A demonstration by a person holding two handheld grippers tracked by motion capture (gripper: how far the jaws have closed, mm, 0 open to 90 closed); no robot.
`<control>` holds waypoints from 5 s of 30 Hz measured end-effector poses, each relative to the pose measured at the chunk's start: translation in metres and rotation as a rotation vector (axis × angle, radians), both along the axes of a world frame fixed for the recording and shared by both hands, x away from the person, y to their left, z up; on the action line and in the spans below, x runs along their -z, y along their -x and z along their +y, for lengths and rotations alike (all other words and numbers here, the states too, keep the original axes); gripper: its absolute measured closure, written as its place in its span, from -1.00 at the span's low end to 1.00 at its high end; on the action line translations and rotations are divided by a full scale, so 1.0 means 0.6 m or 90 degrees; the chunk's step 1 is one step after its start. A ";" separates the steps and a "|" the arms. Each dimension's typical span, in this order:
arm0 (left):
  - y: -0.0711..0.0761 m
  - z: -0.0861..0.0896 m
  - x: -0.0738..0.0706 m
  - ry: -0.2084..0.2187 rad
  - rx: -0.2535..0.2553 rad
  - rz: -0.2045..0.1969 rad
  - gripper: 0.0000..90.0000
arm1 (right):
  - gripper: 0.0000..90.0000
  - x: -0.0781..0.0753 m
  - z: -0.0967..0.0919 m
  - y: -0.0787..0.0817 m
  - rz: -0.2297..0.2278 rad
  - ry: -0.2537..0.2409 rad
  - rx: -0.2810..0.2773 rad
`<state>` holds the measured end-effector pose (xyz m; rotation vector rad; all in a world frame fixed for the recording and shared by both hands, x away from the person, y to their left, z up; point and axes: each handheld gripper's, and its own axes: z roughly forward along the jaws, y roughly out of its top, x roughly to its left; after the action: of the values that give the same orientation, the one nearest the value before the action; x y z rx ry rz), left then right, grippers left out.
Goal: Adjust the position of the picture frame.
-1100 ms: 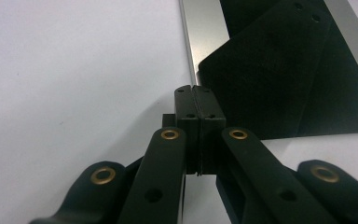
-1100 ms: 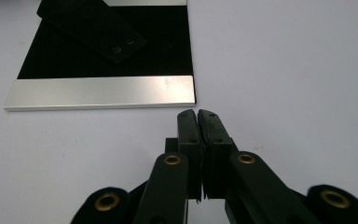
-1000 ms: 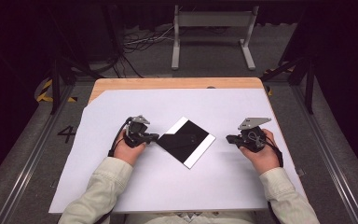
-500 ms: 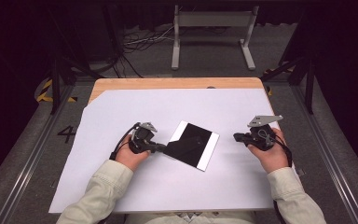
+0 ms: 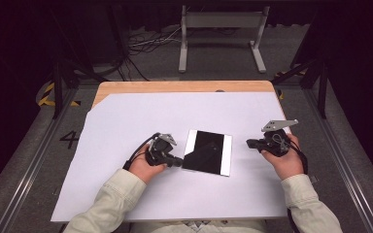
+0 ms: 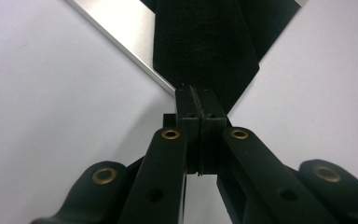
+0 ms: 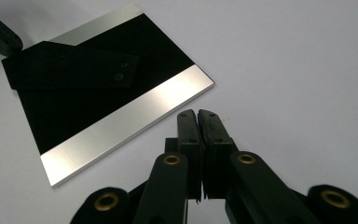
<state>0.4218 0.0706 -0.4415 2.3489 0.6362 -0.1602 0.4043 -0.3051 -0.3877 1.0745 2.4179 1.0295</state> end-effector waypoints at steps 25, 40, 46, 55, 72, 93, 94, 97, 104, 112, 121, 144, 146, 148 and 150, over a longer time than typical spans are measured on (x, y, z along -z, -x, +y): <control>0.040 -0.098 0.001 0.006 0.074 -0.045 0.98 | 0.97 0.010 -0.001 -0.010 0.023 0.014 0.003; 0.031 -0.087 -0.016 0.033 0.052 -0.067 0.81 | 1.00 0.026 0.003 -0.025 0.037 0.022 0.011; 0.024 -0.054 -0.021 0.033 0.017 -0.073 0.77 | 1.00 0.032 0.011 -0.041 0.036 0.029 0.017; 0.017 0.012 -0.032 0.036 -0.047 -0.096 0.75 | 1.00 0.021 0.023 -0.094 0.043 0.036 0.029; -0.005 0.094 -0.038 0.072 -0.130 -0.090 0.70 | 1.00 0.049 0.046 -0.182 0.088 0.004 0.075; -0.008 0.090 -0.029 0.065 -0.130 -0.075 0.66 | 1.00 0.065 0.082 -0.204 0.126 -0.008 0.078; -0.009 0.090 -0.028 0.064 -0.127 -0.077 0.66 | 1.00 0.065 0.091 -0.204 0.125 -0.004 0.070; -0.008 0.090 -0.029 0.066 -0.128 -0.076 0.66 | 1.00 0.066 0.112 -0.203 0.125 0.000 0.050; -0.009 0.087 -0.024 0.063 -0.128 -0.069 0.66 | 1.00 0.066 0.150 -0.198 0.119 0.016 0.017; -0.010 0.088 -0.021 0.058 -0.125 -0.068 0.66 | 1.00 0.065 0.180 -0.187 0.114 0.033 -0.021; -0.010 0.086 -0.018 0.055 -0.125 -0.064 0.66 | 1.00 0.065 0.218 -0.165 0.116 0.046 -0.072; -0.012 0.084 -0.017 0.055 -0.123 -0.060 0.65 | 1.00 0.032 0.235 -0.084 0.077 0.019 -0.165; -0.012 0.084 -0.017 0.053 -0.121 -0.062 0.65 | 1.00 0.026 0.228 -0.070 0.077 0.013 -0.173; -0.012 0.084 -0.017 0.054 -0.122 -0.062 0.65 | 1.00 0.021 0.220 -0.057 0.077 0.012 -0.182; -0.012 0.085 -0.016 0.053 -0.122 -0.062 0.65 | 1.00 0.017 0.211 -0.046 0.083 0.004 -0.183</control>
<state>0.4292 0.1216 -0.4318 2.1875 0.7875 0.0133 0.4319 -0.1785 -0.3977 0.8309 2.7382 1.0652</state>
